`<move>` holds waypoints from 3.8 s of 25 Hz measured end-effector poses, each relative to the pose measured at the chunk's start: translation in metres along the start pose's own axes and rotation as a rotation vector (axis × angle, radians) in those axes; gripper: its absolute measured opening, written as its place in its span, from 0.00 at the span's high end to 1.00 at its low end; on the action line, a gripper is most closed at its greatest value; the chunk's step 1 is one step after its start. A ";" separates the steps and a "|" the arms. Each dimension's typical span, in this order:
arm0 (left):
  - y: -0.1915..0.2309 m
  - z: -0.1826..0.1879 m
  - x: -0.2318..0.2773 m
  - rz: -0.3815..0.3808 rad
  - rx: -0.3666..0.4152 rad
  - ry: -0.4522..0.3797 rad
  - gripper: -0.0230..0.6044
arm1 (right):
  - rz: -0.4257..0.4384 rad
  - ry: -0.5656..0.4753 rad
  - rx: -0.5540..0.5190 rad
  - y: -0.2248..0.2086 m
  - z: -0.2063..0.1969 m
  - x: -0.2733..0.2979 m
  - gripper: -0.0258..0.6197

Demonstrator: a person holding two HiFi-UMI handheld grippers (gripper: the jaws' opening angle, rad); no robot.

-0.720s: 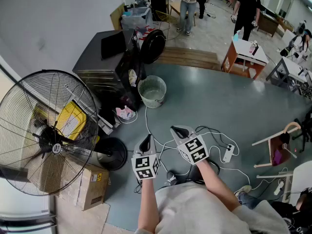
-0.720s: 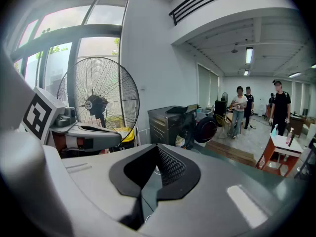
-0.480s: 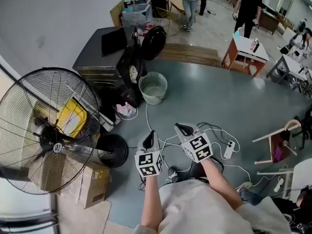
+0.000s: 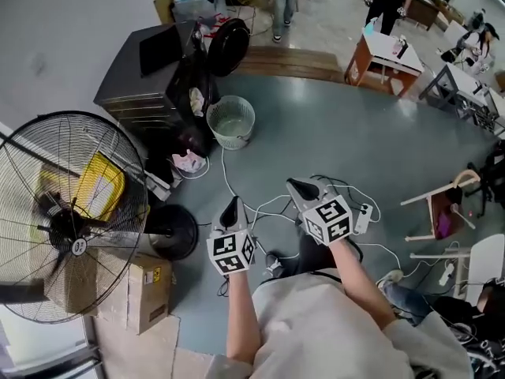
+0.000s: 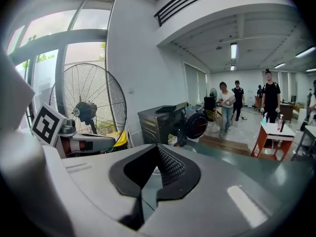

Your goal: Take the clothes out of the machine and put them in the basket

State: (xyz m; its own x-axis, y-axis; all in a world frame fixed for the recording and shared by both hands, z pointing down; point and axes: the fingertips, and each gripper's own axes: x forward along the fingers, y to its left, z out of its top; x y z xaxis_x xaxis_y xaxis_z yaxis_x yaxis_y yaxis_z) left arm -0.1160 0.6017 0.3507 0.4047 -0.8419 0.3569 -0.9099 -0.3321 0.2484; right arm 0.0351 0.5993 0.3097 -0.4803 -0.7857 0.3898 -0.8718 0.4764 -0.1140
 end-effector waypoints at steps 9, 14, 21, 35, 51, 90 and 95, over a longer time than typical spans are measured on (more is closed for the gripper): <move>0.029 0.021 0.052 0.062 0.005 0.022 0.87 | 0.057 -0.013 -0.004 -0.036 0.029 0.055 0.96; 0.053 0.037 0.108 0.127 0.000 0.052 0.87 | 0.124 0.013 0.012 -0.071 0.034 0.117 0.96; 0.044 0.068 0.217 0.164 -0.001 0.084 0.87 | 0.211 0.052 -0.036 -0.155 0.058 0.182 0.96; 0.040 0.103 0.321 0.207 0.045 0.171 0.87 | 0.414 0.045 -0.073 -0.242 0.122 0.287 0.96; 0.209 0.142 0.462 0.285 -0.049 0.122 0.87 | 0.418 0.092 -0.255 -0.245 0.175 0.501 0.96; 0.488 -0.140 0.784 0.619 -0.154 0.198 0.87 | 0.662 0.311 -0.132 -0.242 -0.181 1.010 0.63; 0.504 -0.152 0.777 0.623 -0.152 0.151 0.87 | 0.614 0.361 0.006 -0.211 -0.206 1.057 0.36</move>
State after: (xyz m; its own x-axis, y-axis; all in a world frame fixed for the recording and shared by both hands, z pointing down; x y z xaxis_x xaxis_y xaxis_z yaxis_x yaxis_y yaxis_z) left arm -0.2459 -0.1554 0.8905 -0.1753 -0.7844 0.5949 -0.9596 0.2712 0.0748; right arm -0.2688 -0.2504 0.9343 -0.8239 -0.1963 0.5316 -0.4553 0.7878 -0.4148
